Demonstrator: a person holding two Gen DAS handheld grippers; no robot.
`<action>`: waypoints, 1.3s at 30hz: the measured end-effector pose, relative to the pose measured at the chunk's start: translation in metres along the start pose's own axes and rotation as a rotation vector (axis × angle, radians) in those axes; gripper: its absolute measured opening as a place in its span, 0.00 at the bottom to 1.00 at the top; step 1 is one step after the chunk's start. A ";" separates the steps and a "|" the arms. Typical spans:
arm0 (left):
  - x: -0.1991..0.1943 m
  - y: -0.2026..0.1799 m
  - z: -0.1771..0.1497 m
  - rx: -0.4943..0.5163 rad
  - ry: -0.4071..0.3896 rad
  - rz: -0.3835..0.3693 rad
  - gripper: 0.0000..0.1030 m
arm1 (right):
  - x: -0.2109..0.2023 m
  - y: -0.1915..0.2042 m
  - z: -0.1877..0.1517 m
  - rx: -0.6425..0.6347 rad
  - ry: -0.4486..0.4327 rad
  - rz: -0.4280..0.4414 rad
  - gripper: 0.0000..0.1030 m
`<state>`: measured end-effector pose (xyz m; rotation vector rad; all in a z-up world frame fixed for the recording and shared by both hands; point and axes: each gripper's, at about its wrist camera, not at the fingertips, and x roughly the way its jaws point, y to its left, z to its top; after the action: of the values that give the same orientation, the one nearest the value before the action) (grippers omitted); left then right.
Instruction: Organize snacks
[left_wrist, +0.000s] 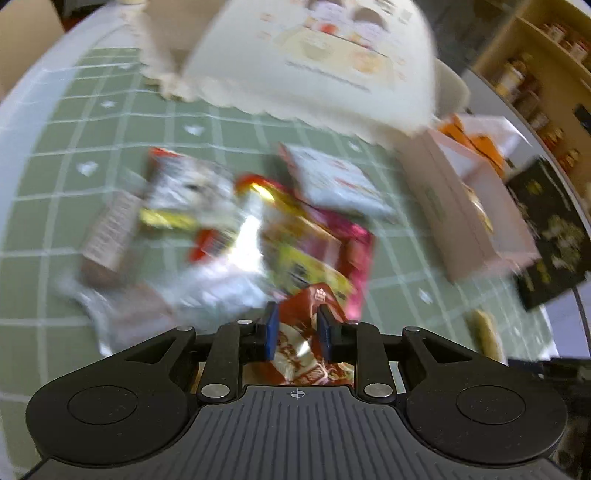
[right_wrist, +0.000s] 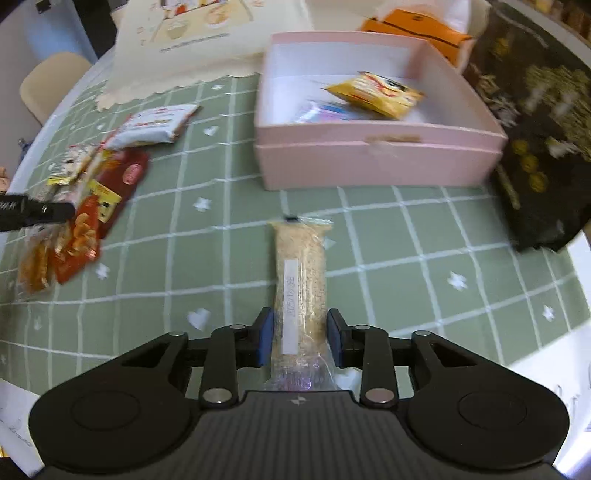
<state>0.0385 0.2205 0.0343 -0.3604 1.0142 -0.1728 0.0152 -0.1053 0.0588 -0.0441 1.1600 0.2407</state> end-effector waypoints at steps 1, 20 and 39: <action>0.001 -0.008 -0.005 0.005 0.010 -0.021 0.26 | 0.000 -0.002 -0.002 0.005 -0.009 0.000 0.51; -0.039 -0.004 -0.004 0.001 -0.087 0.035 0.26 | 0.029 0.117 0.149 -0.050 -0.134 0.296 0.85; -0.053 0.023 -0.028 -0.019 -0.056 -0.108 0.26 | 0.071 0.165 0.162 -0.209 0.002 0.109 0.75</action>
<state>-0.0135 0.2516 0.0542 -0.4356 0.9424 -0.2490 0.1533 0.0930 0.0743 -0.1658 1.1369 0.4579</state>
